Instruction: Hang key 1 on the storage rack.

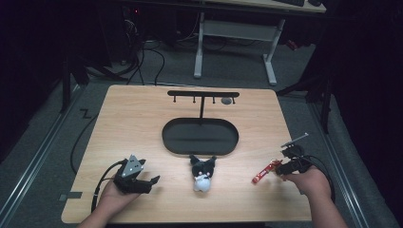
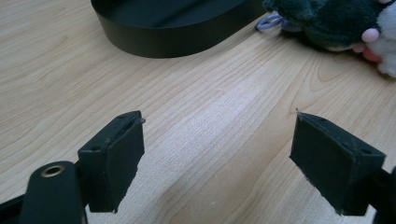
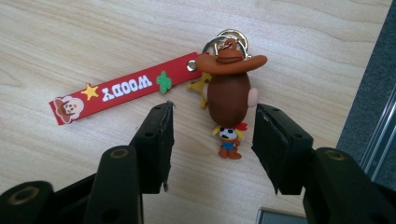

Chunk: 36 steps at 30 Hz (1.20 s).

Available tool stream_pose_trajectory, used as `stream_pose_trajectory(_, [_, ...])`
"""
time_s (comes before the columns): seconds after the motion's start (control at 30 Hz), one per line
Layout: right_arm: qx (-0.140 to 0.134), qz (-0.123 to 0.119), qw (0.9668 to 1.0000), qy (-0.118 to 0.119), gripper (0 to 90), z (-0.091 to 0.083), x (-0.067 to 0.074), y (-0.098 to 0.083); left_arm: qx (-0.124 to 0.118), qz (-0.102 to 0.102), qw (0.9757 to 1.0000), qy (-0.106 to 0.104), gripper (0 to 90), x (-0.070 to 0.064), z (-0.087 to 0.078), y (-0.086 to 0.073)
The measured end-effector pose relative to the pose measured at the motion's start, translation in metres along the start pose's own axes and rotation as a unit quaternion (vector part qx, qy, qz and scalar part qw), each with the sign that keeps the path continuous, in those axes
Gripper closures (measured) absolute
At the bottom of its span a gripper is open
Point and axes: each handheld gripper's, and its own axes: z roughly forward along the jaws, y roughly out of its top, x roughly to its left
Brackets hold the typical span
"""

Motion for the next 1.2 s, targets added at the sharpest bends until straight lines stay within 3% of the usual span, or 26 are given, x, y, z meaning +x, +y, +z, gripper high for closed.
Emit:
stream_pose_trajectory(0.47, [0.006,0.007,1.0000,0.001,47.8,0.017,-0.011,0.007,0.005,-0.001,1.0000,-0.002,17.8,0.000,0.001,-0.002])
stream_pose_trajectory(1.2, [0.014,0.000,0.9999,0.003,61.8,0.034,-0.009,0.010,0.013,0.003,0.9999,-0.006,17.9,-0.001,0.004,-0.003])
